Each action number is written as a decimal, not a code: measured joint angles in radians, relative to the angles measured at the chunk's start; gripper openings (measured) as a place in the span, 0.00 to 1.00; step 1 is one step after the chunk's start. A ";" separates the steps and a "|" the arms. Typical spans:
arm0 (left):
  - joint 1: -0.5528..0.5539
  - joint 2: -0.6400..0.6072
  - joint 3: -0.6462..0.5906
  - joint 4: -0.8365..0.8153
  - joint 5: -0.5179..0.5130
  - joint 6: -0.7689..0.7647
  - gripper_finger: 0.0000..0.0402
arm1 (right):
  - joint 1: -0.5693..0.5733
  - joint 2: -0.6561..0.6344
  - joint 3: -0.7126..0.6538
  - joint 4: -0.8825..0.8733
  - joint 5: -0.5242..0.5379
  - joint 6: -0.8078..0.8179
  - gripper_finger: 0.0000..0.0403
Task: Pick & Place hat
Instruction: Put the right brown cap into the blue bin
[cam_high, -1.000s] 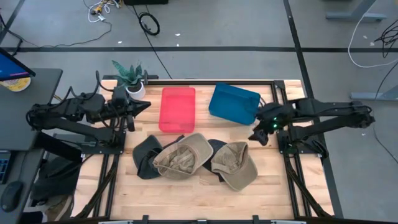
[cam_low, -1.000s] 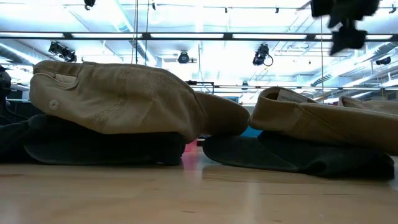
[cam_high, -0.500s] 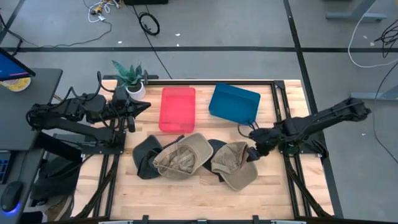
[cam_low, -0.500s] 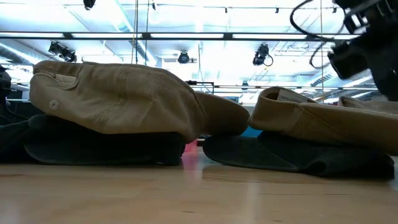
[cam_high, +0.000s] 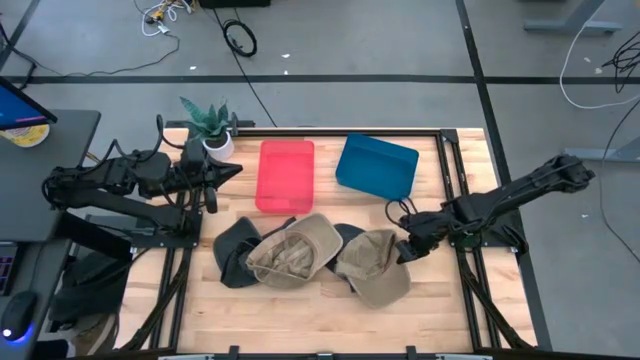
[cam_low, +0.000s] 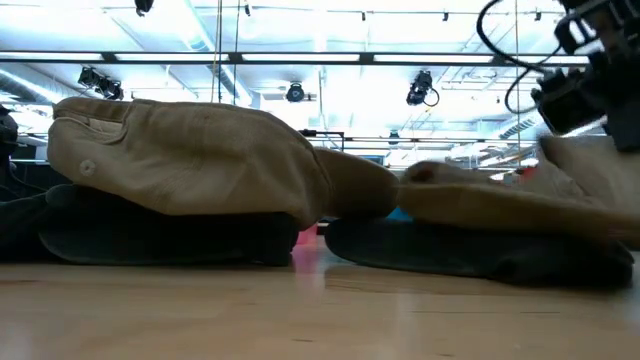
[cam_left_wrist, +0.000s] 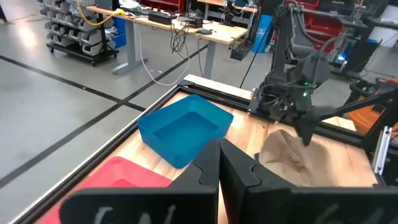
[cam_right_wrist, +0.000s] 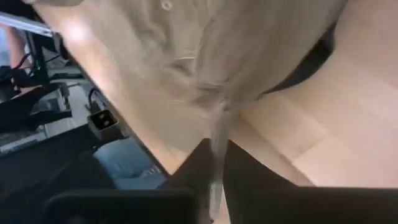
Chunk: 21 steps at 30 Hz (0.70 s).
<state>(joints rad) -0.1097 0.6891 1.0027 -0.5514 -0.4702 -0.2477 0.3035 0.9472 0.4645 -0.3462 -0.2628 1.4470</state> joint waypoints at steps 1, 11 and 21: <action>0.000 0.000 0.000 0.000 0.000 0.003 0.01 | 0.003 0.000 0.014 -0.004 0.000 -0.005 0.04; 0.000 0.000 0.000 0.000 -0.007 0.009 0.01 | -0.001 0.000 0.290 -0.226 0.035 -0.118 0.02; 0.000 0.000 0.000 0.044 -0.007 0.004 0.01 | -0.086 0.000 0.693 -0.547 0.514 -0.387 0.02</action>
<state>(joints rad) -0.1097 0.6891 1.0027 -0.5078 -0.4774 -0.2433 0.2178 0.9477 1.1570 -0.8930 0.2510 1.0599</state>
